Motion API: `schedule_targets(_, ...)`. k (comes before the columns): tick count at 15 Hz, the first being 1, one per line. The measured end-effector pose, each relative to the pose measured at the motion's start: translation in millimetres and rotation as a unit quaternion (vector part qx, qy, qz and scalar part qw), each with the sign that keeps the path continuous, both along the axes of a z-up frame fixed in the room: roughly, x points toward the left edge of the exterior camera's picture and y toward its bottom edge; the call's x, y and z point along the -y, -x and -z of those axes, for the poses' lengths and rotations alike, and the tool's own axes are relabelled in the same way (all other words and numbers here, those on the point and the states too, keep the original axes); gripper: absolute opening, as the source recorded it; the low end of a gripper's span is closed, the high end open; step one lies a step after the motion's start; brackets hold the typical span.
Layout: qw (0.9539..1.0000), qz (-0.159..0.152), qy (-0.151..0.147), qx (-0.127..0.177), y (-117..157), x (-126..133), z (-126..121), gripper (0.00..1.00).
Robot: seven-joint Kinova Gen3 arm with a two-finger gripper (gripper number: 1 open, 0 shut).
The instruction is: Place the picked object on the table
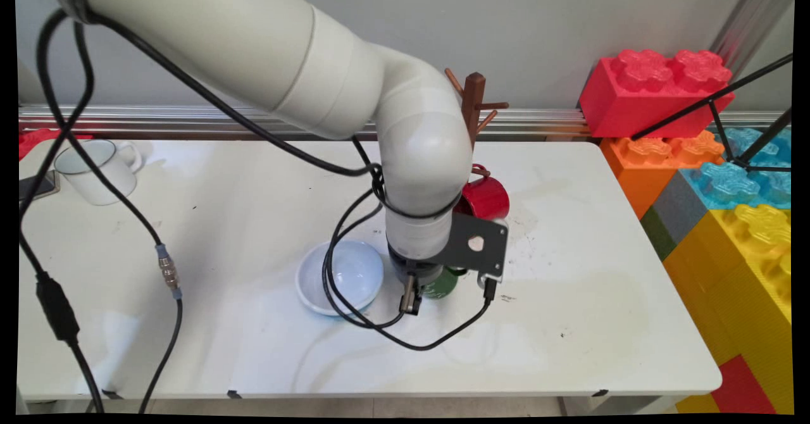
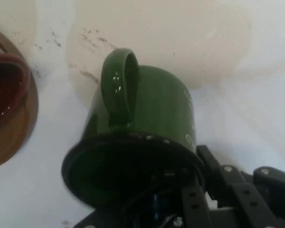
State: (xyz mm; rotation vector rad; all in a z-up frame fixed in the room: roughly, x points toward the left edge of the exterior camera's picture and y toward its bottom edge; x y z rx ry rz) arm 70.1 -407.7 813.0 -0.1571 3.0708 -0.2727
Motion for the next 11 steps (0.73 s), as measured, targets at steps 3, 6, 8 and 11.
schedule_targets(3,1.0000,-0.001,-0.001,0.001,1.7,-1.1,2.1,1.00)
schedule_targets(6,1.0000,-0.005,-0.004,0.002,2.5,-3.6,4.0,1.00)
schedule_targets(8,0.9999,-0.010,-0.006,0.001,1.6,-5.0,4.5,1.00)
schedule_targets(11,0.9998,-0.016,-0.008,-0.003,1.0,-6.0,3.7,1.00)
